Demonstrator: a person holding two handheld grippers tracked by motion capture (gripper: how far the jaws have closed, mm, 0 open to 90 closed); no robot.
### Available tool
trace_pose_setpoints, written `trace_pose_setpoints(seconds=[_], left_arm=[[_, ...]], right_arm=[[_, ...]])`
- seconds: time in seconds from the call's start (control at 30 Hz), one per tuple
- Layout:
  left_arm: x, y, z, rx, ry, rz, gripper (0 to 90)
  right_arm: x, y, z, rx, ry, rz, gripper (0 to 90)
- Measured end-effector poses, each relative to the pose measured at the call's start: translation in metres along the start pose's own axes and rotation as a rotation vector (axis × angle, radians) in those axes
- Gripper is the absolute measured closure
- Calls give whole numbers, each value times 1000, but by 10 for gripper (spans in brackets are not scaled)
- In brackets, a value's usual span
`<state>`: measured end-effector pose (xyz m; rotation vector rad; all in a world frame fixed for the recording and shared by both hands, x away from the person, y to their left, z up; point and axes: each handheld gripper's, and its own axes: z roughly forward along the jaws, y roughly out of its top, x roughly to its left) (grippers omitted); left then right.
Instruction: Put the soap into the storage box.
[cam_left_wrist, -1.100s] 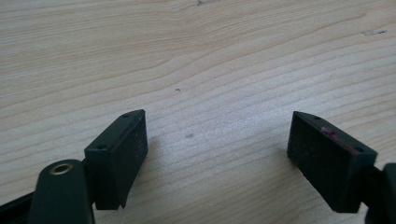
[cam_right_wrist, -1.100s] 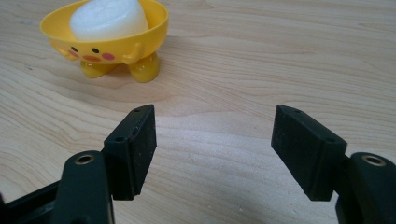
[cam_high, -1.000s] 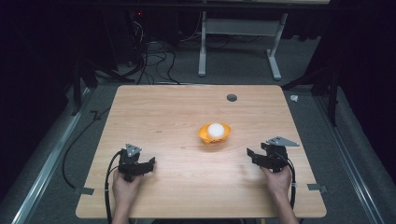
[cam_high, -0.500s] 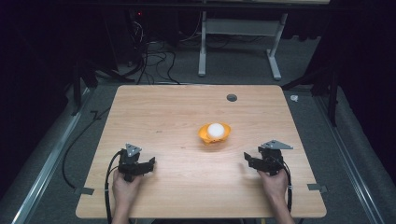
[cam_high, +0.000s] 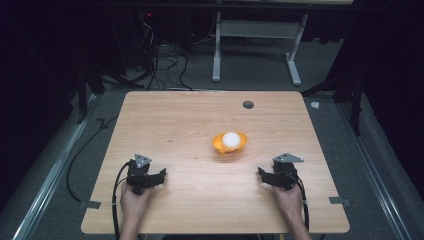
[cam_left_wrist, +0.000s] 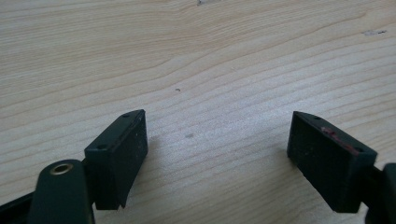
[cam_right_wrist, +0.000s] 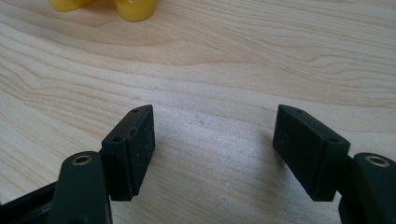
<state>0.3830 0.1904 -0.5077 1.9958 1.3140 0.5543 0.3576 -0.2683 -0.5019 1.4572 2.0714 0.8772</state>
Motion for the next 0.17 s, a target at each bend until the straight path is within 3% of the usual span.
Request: trace_pose_setpoints(seconds=[0.17], left_arm=[[0, 0, 0, 0, 0, 0, 207]], right_arm=[[0, 1, 1, 2, -3, -7, 291]])
